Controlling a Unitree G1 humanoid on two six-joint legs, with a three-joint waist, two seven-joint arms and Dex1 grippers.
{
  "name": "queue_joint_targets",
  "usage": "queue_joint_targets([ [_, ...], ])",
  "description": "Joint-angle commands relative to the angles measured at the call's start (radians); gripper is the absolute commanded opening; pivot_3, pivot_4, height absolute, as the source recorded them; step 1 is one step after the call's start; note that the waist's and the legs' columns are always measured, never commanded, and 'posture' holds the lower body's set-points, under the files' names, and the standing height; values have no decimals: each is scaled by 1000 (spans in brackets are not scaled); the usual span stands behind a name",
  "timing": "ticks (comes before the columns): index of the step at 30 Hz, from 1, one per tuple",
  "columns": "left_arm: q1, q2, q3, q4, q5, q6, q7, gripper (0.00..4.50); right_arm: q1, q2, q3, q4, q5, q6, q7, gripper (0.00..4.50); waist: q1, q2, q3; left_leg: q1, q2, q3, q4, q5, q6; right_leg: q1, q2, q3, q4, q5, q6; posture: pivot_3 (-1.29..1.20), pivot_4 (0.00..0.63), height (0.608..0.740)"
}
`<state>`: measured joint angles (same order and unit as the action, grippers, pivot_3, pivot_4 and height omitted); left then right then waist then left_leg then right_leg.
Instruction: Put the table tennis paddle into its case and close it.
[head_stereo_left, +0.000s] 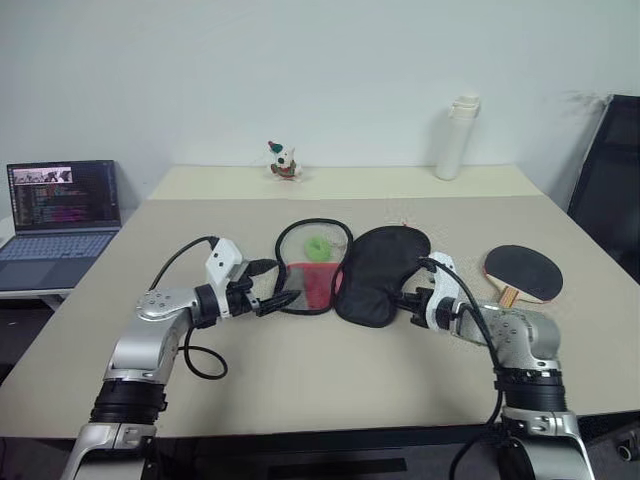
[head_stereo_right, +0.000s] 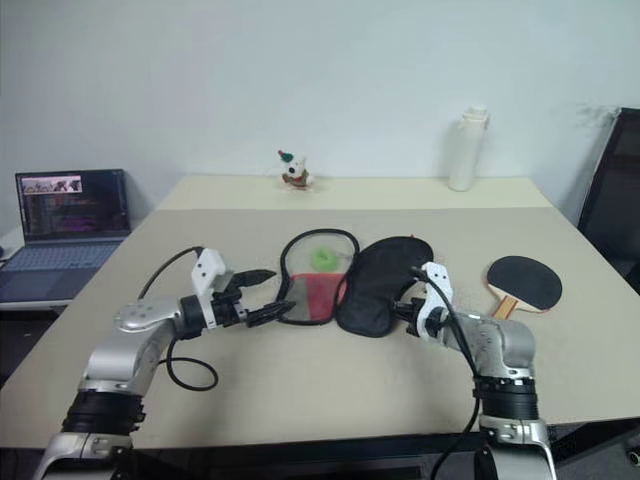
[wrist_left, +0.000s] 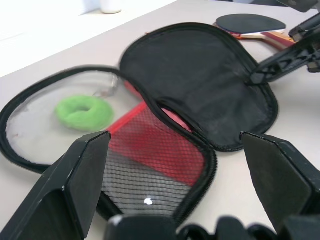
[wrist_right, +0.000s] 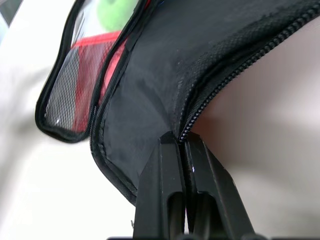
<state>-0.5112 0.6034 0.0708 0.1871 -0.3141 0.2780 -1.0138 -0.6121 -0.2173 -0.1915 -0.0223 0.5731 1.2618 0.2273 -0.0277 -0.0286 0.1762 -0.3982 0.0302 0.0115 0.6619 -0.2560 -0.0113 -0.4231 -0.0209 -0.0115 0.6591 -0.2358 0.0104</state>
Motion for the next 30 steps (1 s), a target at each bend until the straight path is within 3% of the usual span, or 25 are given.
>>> queue_joint_targets([
  [1, -16, -2, -4, -40, -15, -3, -3, 4500, 8, -55, 26, -42, 18, 29, 56, 50, 0, 0, 0, 0, 0, 0, 0, 0, 0, 0, 0, 0, 0, -1, 2, 0, 150, 740],
  [14, -16, -10, -41, -59, -10, -5, -19, 4500, -103, -262, 144, 229, -102, -125, 244, 50, 0, -1, 0, 0, -1, 0, 0, 0, 0, 0, 0, 0, -1, -1, 2, 0, 150, 740],
  [30, -20, -23, -66, -69, -9, -8, -27, 4500, -263, -340, 225, 508, -257, -295, 389, 50, 0, -1, 1, -1, -1, 1, 0, 0, 0, 0, 0, 1, -1, -1, 2, 0, 150, 740],
])
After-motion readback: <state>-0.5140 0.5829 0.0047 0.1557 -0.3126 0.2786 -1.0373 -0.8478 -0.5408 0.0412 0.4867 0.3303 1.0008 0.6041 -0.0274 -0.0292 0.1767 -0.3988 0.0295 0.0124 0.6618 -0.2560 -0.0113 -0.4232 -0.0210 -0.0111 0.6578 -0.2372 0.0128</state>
